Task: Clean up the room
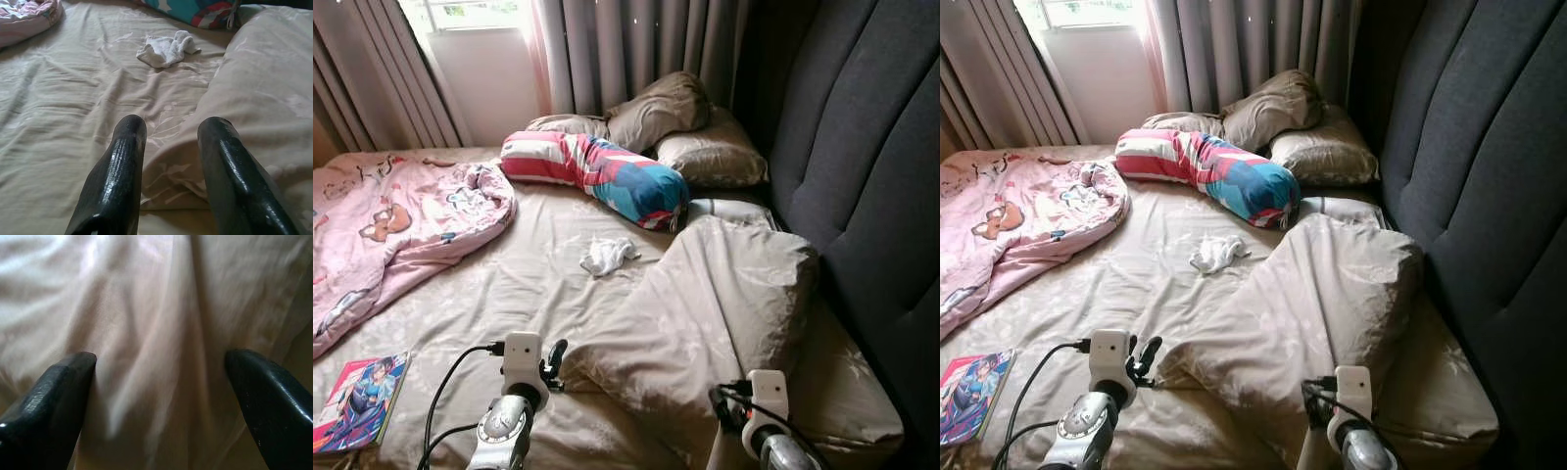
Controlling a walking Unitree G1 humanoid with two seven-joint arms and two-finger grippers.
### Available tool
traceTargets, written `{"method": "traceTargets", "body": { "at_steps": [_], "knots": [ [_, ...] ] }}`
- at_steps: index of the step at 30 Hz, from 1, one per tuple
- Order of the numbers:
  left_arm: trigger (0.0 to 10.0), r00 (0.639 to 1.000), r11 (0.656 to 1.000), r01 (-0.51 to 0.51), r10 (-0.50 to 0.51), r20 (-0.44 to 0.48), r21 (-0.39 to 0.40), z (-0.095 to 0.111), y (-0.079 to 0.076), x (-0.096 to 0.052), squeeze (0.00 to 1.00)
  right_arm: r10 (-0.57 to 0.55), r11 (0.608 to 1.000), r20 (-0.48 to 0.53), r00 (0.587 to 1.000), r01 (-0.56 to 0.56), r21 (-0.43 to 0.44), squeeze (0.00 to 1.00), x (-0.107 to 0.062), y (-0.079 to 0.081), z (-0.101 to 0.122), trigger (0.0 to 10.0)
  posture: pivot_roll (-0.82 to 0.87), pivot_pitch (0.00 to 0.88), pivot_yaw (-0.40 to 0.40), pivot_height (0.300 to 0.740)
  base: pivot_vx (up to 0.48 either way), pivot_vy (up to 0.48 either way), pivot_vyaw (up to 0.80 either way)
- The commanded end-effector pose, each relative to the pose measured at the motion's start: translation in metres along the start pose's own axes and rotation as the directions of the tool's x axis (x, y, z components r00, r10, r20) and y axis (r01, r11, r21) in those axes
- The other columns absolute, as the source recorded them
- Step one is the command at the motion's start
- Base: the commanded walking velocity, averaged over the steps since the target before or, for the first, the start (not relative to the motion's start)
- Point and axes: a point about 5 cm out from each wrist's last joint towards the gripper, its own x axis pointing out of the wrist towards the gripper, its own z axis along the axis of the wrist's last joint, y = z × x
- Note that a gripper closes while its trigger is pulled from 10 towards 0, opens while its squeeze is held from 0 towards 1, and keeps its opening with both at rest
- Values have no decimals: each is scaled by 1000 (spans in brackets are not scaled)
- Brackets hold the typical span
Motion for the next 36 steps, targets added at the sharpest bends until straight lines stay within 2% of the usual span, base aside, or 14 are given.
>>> {"method": "traceTargets", "body": {
  "at_steps": [1, 4, 6, 14, 19, 24, 26, 28, 36],
  "knots": [
    [10000, 1000, 1000, -12, 12, -6, 8, -2, 7, -3, 0, 11, 1000, -44, 999, -11, -8, 0, 1, 3, -4, 10000, -106, 58, 33, 646, 0, 0, 0],
    [10000, 1000, 1000, -11, 11, -5, 16, -2, 9, -4, 0, -3, 999, -77, 997, 1, -33, 0, -1, 0, -8, 10000, -105, 73, 40, 646, 0, 0, 0],
    [10000, 1000, 1000, -7, 7, -5, 22, -1, 10, -4, 0, -2, 1000, -80, 997, 2, 2, 0, -1, 0, -11, 10000, -102, 90, 46, 646, 0, 0, 0],
    [10000, 1000, 999, 9, -9, 8, 32, 8, 9, 2, 0, -2, 1000, -114, 994, 6, 29, 0, -3, -1, -16, 10000, -89, 127, 59, 646, 0, 0, 0],
    [10000, 998, 1000, 7, -9, 67, 25, 24, 9, 10, 0, 2, 1000, -123, 992, 0, 9, 0, 1, 3, -10, 10000, -59, 157, 63, 646, 0, 0, 0],
    [10000, 996, 1000, 6, -9, 94, 30, 31, 11, 12, 0, 20, 1000, -113, 993, -20, 5, 0, 4, 11, -4, 10000, -52, 174, 67, 646, 0, 0, 0],
    [10000, 994, 1000, -10, 9, 108, 7, 36, 15, 13, 0, 27, 1000, -106, 994, -26, 8, 0, 5, 16, -2, 10000, -48, 190, 76, 646, 0, 0, 0],
    [10000, 988, 999, -28, 34, 149, -42, 50, 21, 17, 0, 40, 999, -80, 996, -38, 24, 0, 8, 25, 5, 10000, -51, 213, 90, 646, 0, 0, 0],
    [10000, 980, 999, -4, 12, 197, -42, 63, 15, 21, 0, 26, 1000, -81, 996, -25, 17, 0, 7, 22, 4, 10000, -36, 250, 97, 646, 0, 0, 0]
  ]
}}
